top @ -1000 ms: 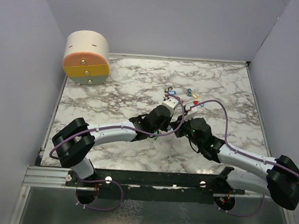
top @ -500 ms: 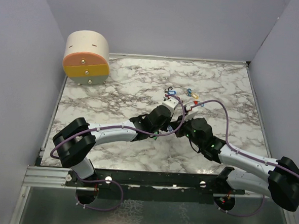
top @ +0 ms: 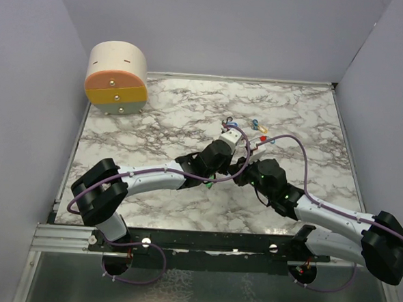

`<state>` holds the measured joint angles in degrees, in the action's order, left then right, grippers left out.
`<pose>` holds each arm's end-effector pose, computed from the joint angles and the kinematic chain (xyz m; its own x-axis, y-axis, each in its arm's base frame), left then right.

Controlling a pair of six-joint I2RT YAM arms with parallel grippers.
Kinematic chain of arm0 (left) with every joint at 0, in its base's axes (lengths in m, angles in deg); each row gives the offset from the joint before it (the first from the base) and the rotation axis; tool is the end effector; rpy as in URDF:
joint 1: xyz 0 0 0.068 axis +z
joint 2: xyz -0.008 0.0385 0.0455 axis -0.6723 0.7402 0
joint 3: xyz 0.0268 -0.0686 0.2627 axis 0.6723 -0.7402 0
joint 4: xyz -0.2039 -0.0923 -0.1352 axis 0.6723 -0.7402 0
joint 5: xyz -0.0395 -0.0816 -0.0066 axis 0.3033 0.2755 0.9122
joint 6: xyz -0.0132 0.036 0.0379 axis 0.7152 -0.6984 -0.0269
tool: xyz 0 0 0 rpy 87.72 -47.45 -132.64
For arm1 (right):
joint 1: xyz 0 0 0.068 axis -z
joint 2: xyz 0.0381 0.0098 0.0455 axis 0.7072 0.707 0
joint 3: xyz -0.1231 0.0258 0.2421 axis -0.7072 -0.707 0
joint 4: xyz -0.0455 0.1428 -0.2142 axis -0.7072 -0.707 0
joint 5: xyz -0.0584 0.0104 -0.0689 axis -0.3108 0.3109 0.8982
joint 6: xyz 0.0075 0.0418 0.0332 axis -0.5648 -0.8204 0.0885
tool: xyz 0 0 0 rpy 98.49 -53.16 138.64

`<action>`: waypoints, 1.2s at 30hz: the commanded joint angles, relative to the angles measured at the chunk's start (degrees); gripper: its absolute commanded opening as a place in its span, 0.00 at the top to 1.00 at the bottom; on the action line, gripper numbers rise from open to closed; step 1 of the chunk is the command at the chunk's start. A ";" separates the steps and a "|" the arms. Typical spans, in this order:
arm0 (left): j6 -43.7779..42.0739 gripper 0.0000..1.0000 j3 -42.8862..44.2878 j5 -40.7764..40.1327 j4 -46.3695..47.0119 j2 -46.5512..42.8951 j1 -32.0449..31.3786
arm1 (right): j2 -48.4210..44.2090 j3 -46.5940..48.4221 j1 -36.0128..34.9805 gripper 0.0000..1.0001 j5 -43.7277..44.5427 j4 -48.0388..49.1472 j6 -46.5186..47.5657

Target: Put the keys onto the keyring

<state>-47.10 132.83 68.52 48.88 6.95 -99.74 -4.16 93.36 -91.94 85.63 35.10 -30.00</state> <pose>0.1994 -0.2928 0.2311 -0.4702 0.1441 -0.8707 0.5342 0.8318 -0.1508 0.1598 0.1642 0.2037 -0.4451 -0.0014 -0.8955 -0.5280 0.8081 0.2612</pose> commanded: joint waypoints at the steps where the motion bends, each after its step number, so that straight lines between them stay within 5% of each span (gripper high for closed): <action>1: -0.59 1.00 1.37 -2.85 0.00 0.48 -0.26 | -1.44 -1.21 -0.34 0.77 -0.62 1.92 -0.02; 18: -0.31 1.00 -0.02 -4.39 -0.52 -1.57 3.95 | -13.80 -0.65 -0.35 0.67 14.19 -10.95 -4.84; 23: 0.89 1.00 -1.11 -1.37 0.14 -1.52 9.81 | -13.21 -0.55 -0.35 0.50 13.29 -10.43 -4.47; 26: 1.38 1.00 -1.58 0.23 0.79 -1.23 13.11 | -12.92 -0.65 -0.35 0.31 12.29 -9.60 -3.92; 36: 2.89 1.00 -0.16 6.05 2.59 2.54 19.92 | -13.61 -1.04 -0.35 0.28 11.17 -8.55 -3.21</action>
<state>-45.48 131.70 70.53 49.03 7.37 -81.49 -17.05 91.83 -91.94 97.13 25.22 -33.91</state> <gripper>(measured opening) 0.028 0.716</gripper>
